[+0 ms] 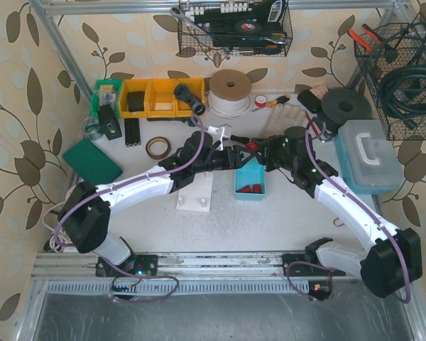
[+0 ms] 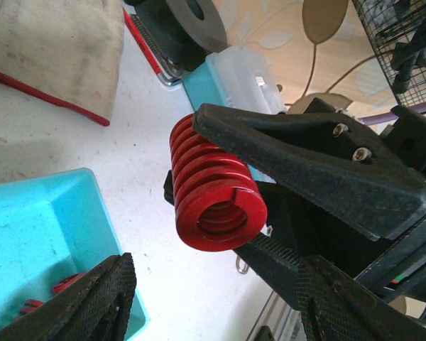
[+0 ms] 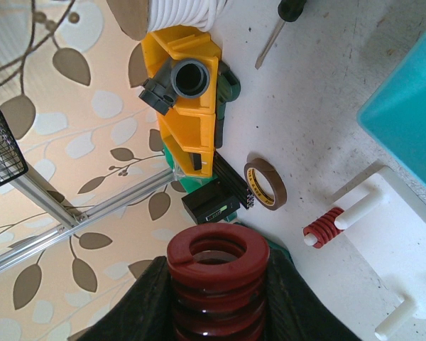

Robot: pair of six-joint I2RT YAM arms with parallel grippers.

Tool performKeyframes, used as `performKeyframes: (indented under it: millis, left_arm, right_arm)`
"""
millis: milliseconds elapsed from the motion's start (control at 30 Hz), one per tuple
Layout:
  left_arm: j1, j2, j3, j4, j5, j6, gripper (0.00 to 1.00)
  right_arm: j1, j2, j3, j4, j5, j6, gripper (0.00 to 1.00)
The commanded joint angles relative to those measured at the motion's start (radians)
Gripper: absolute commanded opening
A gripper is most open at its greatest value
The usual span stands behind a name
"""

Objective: Install the large spring

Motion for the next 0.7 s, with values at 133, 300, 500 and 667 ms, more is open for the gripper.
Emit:
performKeyframes:
  millis: [133,300,500,667]
  left_arm:
    - [-0.001,0.013,0.085,-0.088,-0.035,0.128,0.64]
    - [-0.001,0.033,0.119,-0.093,-0.04,0.139,0.59]
    - [-0.001,0.05,0.153,-0.115,-0.055,0.158,0.54]
    - [-0.001,0.064,0.169,-0.137,-0.055,0.168,0.52]
  right_arm:
    - [0.011,0.007,0.011,0.057,-0.012,0.027,0.0]
    - [0.011,0.003,0.014,0.057,-0.015,0.028,0.0]
    - [0.011,0.001,0.012,0.059,-0.018,0.028,0.0]
    - [0.011,0.007,0.012,0.072,-0.025,0.031,0.0]
